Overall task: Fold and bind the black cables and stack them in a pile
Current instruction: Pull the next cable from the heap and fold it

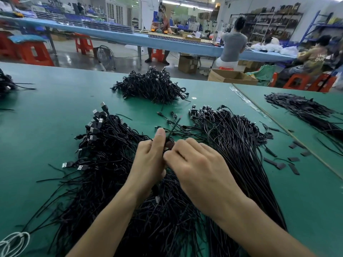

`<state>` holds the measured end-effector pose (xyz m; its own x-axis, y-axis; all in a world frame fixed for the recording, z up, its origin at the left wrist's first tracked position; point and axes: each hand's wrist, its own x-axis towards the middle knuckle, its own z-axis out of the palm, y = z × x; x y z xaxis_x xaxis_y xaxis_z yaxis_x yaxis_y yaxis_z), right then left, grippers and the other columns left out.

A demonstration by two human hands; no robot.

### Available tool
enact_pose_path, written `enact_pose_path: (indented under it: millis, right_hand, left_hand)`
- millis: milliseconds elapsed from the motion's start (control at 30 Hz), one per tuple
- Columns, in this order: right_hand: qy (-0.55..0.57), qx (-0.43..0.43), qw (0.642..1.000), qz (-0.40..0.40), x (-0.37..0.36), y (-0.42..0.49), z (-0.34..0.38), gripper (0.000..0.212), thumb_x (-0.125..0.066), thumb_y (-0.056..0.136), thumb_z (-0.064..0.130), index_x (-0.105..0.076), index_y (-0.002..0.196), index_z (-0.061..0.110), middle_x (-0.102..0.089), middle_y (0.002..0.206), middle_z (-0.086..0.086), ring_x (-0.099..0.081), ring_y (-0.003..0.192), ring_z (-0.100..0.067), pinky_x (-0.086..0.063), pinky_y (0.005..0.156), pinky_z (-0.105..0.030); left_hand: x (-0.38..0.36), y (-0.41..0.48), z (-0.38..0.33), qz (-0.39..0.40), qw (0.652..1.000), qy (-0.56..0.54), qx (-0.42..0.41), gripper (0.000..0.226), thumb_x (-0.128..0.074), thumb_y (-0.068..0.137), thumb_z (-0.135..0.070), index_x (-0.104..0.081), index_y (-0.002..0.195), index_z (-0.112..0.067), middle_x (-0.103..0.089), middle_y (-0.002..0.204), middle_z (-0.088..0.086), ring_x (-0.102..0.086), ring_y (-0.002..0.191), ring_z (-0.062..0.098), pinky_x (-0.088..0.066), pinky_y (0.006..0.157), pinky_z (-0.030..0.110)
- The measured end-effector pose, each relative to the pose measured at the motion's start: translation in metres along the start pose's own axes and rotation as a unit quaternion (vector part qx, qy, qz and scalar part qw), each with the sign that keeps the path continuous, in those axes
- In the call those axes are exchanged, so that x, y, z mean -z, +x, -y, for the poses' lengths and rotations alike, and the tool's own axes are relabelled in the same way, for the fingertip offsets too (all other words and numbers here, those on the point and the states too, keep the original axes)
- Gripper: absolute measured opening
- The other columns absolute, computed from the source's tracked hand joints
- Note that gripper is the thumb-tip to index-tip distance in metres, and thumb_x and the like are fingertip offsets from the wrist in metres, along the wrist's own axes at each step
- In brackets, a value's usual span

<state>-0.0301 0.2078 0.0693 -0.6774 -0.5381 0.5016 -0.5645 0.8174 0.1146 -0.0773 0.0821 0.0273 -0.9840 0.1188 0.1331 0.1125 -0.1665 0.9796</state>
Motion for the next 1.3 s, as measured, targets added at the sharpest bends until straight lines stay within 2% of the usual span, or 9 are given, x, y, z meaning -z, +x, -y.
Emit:
enact_pose_path:
  millis: [200,333,433,500,567,700,767,1167,1300]
  right_hand:
    - [0.035,0.064,0.996,0.052,0.013,0.007,-0.016,0.004,-0.066,0.091,0.013,-0.065,0.094,0.015,-0.06,0.105,0.0,-0.054,0.096,-0.017,-0.046,0.085,-0.033]
    - [0.195,-0.067,0.975,0.087,0.011,0.006,-0.019,0.01,-0.059,0.097,0.022,-0.062,0.089,0.018,-0.054,0.096,0.005,-0.054,0.085,-0.013,-0.048,0.078,-0.034]
    - [0.254,-0.139,0.952,0.099,0.01,0.007,-0.026,0.014,-0.062,0.095,0.03,-0.061,0.082,0.026,-0.057,0.085,0.011,-0.056,0.081,-0.009,-0.048,0.077,-0.031]
    - [0.268,-0.159,0.942,0.125,0.012,0.007,-0.03,0.013,-0.066,0.092,0.028,-0.061,0.08,0.027,-0.06,0.081,0.011,-0.057,0.08,-0.006,-0.049,0.075,-0.03]
    - [0.278,-0.174,0.93,0.163,0.013,0.007,-0.032,0.006,-0.067,0.089,0.028,-0.061,0.087,0.028,-0.063,0.083,0.012,-0.059,0.082,-0.004,-0.052,0.076,-0.032]
    - [0.249,-0.207,0.921,0.215,0.015,0.004,-0.03,0.018,-0.066,0.086,0.035,-0.061,0.103,0.031,-0.064,0.09,0.011,-0.058,0.093,-0.009,-0.054,0.084,-0.037]
    - [0.224,-0.211,0.928,0.21,0.016,0.003,-0.026,0.014,-0.066,0.087,0.037,-0.064,0.097,0.028,-0.063,0.093,0.008,-0.06,0.093,-0.015,-0.054,0.084,-0.039]
    - [0.025,-0.063,0.978,0.197,0.016,0.005,-0.014,0.009,-0.058,0.098,0.031,-0.054,0.104,0.026,-0.052,0.103,0.004,-0.049,0.101,-0.018,-0.041,0.083,-0.03]
    - [0.007,-0.09,0.988,0.125,0.011,0.004,-0.016,0.007,-0.061,0.096,0.029,-0.056,0.1,0.026,-0.053,0.1,0.006,-0.045,0.097,-0.015,-0.043,0.081,-0.027]
  left_hand:
    - [0.006,-0.005,-0.002,0.141,0.973,0.018,0.182,0.052,-0.039,0.101,-0.027,-0.05,0.049,-0.027,-0.03,0.048,-0.006,-0.02,0.041,0.008,-0.016,0.04,0.015]
    - [0.007,-0.004,0.0,0.192,0.947,0.001,0.257,0.066,-0.035,0.089,-0.075,-0.041,0.046,-0.026,-0.026,0.05,-0.006,-0.018,0.039,0.007,-0.016,0.037,0.012]
    - [0.011,-0.002,-0.004,0.294,0.921,-0.032,0.255,0.082,-0.029,0.061,-0.102,-0.056,0.051,-0.024,-0.026,0.054,-0.009,-0.017,0.04,0.005,-0.015,0.035,0.013]
    - [0.013,-0.004,-0.006,0.348,0.911,0.009,0.221,0.068,-0.058,0.061,-0.09,-0.07,0.066,-0.024,-0.027,0.057,-0.009,-0.019,0.042,0.004,-0.017,0.035,0.013]
    - [0.012,-0.005,-0.007,0.377,0.908,0.065,0.17,0.044,-0.08,0.066,-0.055,-0.071,0.085,-0.016,-0.035,0.06,-0.004,-0.026,0.043,0.005,-0.023,0.035,0.014]
    - [0.005,-0.008,-0.006,0.367,0.908,0.127,0.156,0.012,-0.08,0.076,-0.025,-0.068,0.075,-0.022,-0.042,0.061,-0.001,-0.032,0.043,0.007,-0.027,0.037,0.018]
    - [0.004,-0.009,-0.003,0.351,0.912,0.143,0.158,0.019,-0.076,0.084,-0.018,-0.063,0.071,-0.023,-0.037,0.055,-0.005,-0.029,0.041,0.007,-0.026,0.038,0.018]
    - [0.001,-0.007,0.001,0.281,0.925,0.205,0.153,0.032,-0.067,0.071,-0.032,-0.053,0.078,-0.003,-0.032,0.052,-0.006,-0.026,0.043,0.009,-0.029,0.04,0.02]
    - [-0.002,-0.006,-0.002,0.221,0.959,0.102,0.145,0.013,-0.056,0.093,-0.006,-0.056,0.081,-0.011,-0.033,0.056,-0.002,-0.026,0.041,0.007,-0.024,0.038,0.016]
